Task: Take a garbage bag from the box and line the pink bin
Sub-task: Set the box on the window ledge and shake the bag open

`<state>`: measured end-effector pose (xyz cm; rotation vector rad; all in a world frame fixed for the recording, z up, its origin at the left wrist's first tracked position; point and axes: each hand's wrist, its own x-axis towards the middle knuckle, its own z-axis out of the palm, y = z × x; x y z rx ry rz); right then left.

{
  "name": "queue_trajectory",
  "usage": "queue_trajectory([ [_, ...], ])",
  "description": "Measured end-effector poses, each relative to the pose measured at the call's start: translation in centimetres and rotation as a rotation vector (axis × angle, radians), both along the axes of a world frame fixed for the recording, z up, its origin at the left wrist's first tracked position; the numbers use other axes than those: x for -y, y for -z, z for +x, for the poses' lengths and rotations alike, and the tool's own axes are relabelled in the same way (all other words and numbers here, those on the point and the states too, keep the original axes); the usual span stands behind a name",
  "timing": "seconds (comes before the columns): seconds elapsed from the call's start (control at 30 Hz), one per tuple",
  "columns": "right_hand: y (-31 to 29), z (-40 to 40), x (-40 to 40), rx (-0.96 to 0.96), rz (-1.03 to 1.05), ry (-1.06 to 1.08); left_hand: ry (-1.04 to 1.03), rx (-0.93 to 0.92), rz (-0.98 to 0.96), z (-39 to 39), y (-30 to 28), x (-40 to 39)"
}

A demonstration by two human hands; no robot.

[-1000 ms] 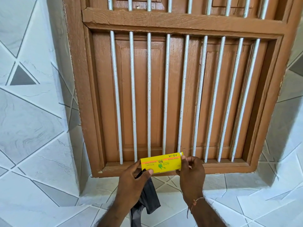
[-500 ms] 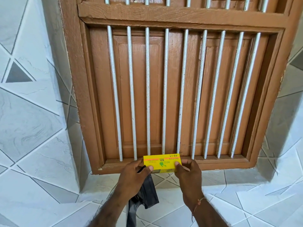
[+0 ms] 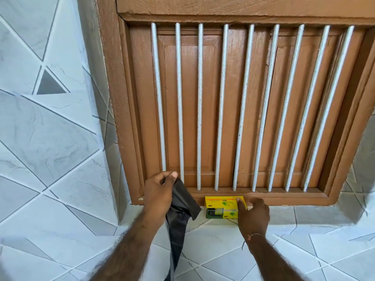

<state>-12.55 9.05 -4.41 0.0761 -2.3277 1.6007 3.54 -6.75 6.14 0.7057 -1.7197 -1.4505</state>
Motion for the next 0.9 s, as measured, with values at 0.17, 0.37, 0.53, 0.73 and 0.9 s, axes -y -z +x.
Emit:
queue_trajectory([
  [0.17, -1.4, 9.7, 2.1, 0.175, -0.348, -0.737, -0.040, -0.192, 0.243, -0.1, -2.1, -0.4],
  [0.37, 1.5, 15.9, 4.0, 0.204, -0.157, -0.759, -0.062, -0.314, 0.343, -1.4, -4.4, -1.5],
  [0.53, 4.7, 15.5, 3.9, 0.342, -0.019, -0.572, 0.063, -0.385, 0.381, -1.3, -6.6, -2.4],
  [0.73, 8.2, 16.7, 0.9, 0.487, 0.105, -0.817, -0.015, -0.382, 0.213, 0.9, -8.9, -0.5],
  [0.9, 3.5, 19.3, -2.1, 0.663, -0.233, -0.990, -0.010, -0.010, -0.105, 5.8, -5.2, -0.1],
])
